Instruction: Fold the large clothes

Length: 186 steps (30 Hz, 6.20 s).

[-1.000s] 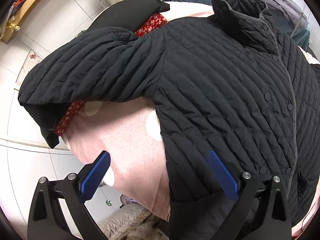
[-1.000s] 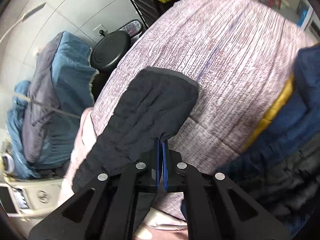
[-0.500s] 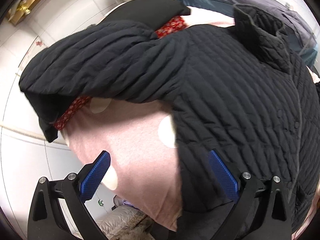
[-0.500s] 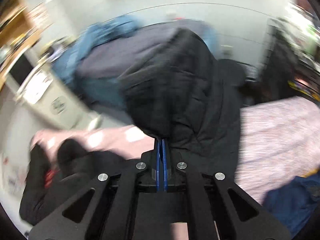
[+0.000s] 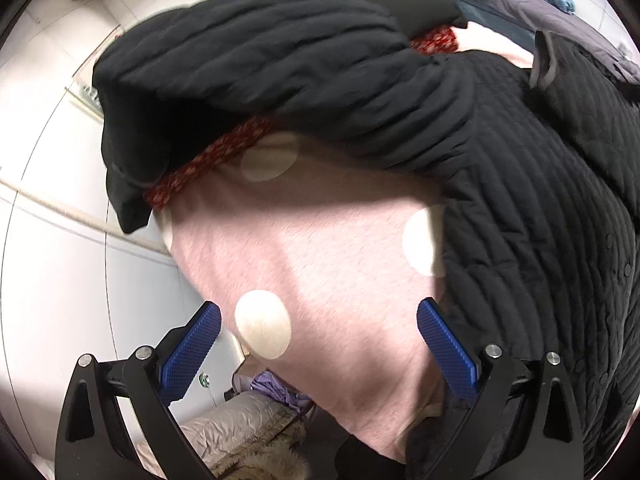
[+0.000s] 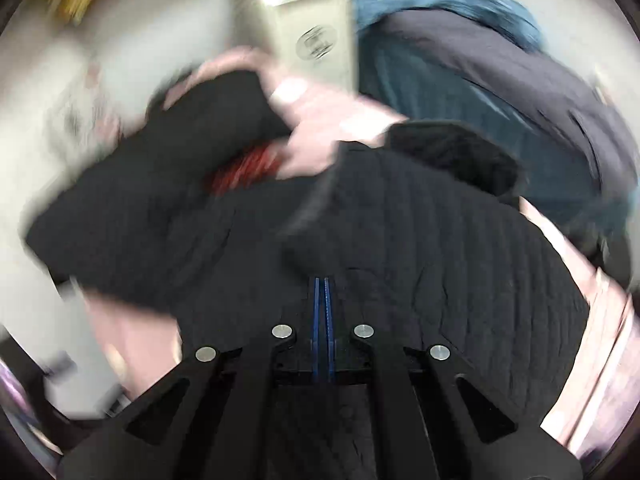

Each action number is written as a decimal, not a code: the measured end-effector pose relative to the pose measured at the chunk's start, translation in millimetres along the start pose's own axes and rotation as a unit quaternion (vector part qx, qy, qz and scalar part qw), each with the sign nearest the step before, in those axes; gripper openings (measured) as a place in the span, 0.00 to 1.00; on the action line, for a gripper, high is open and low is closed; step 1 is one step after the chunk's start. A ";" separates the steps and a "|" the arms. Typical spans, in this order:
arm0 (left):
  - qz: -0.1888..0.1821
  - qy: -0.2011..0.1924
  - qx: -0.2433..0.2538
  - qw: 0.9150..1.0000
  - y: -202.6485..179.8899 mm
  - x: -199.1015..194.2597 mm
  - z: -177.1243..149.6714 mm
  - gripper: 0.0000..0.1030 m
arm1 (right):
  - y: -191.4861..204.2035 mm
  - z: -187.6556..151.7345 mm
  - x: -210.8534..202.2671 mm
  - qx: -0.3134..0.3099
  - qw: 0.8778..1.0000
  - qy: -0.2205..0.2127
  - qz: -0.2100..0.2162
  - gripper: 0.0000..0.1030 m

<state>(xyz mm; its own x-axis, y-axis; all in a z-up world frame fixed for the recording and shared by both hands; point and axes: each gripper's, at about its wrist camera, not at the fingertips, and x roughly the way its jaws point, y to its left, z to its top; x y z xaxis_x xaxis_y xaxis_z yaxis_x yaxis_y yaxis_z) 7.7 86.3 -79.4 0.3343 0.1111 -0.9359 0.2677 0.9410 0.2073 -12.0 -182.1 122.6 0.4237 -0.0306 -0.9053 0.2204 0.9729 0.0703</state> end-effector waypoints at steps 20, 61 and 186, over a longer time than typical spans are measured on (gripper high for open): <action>-0.140 -0.092 0.136 0.977 -119.8 -25.8 130.7 0.94 | -139.3 -174.8 9.1 0.245 0.957 0.143 -0.055 0.78; -0.205 -0.043 0.236 0.949 -234.4 13.2 184.9 0.02 | -151.7 -208.6 -37.9 0.349 0.927 0.117 -0.064 0.84; -0.245 -0.038 0.317 0.915 -285.9 -68.5 43.2 0.86 | -129.8 -244.4 -80.0 0.262 0.954 0.105 -0.096 0.95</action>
<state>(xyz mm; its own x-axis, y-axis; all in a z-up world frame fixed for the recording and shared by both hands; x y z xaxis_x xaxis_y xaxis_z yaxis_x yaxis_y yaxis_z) -52.7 -204.1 -62.2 0.0899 -0.3198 -0.9432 0.8654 0.4938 -0.0849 -289.3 -249.9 83.5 0.1584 -0.0964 -0.9827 0.7092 0.7035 0.0453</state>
